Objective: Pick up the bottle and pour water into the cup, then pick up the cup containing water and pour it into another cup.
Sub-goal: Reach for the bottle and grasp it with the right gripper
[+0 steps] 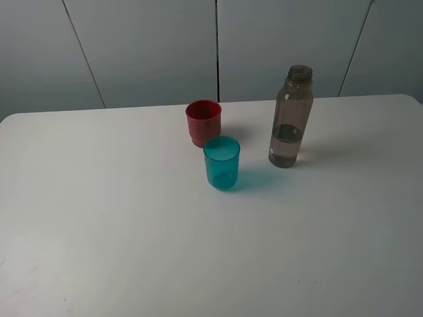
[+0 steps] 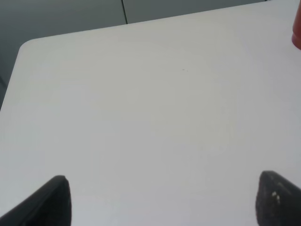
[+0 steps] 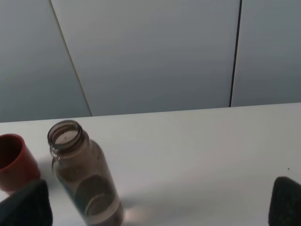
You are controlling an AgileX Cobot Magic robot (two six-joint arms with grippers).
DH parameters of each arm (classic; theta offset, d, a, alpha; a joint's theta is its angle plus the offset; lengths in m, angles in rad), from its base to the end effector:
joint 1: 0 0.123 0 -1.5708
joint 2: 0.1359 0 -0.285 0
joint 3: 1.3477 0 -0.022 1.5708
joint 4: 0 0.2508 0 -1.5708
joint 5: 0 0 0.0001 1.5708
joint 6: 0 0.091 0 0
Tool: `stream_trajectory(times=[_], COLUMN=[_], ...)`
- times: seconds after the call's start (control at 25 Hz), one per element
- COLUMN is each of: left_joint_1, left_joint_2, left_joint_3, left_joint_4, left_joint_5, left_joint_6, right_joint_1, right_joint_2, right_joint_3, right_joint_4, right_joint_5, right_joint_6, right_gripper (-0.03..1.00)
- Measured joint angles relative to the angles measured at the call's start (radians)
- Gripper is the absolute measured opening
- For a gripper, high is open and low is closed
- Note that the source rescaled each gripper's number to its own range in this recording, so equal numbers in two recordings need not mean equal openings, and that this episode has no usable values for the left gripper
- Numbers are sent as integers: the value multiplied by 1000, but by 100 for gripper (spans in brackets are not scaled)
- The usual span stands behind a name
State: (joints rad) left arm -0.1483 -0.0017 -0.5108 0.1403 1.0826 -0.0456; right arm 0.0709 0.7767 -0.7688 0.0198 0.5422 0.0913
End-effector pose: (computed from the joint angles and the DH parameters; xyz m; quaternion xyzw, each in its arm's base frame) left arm -0.0060 0.0123 0.2792 0.0399 0.8526 0.0197 0.5206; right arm 0.1549 0.0119 0.3495 0.0132 0.8503 0.0514 0.5236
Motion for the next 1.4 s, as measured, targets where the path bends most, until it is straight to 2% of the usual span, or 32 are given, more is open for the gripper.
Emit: stream_trajectory(times=[0.08,0.2,0.36,0.44,0.52,0.76,0.88,1.16,1.28,1.4], left_joint_1=[0,0,0,0,0,0,0,0,0,0], left_joint_2=[0,0,0,0,0,0,0,0,0,0], left_joint_3=[0,0,0,0,0,0,0,0,0,0], left_joint_4=[0,0,0,0,0,0,0,0,0,0], left_joint_5=[0,0,0,0,0,0,0,0,0,0], left_joint_6=[0,0,0,0,0,0,0,0,0,0], right_joint_1=[12,88,195,224,243,285,311,324,324,324], right_joint_2=[80,161,210,231,250,331,428,733,848,950], right_joint_3=[0,15,142,224,306,449,489,504,504,504], right_joint_4=[2,2,18,21,21,25,25,57,69,69], right_joint_5=[-46,-119,-390,-555,-667,-972,-1159,-1565,-1688,-1733], right_joint_6=[-2,-28,-73,-77,-77,-58,-45,-41,-34,-29], right_gripper=[100,100,100,100,100,100,100,100,100,100])
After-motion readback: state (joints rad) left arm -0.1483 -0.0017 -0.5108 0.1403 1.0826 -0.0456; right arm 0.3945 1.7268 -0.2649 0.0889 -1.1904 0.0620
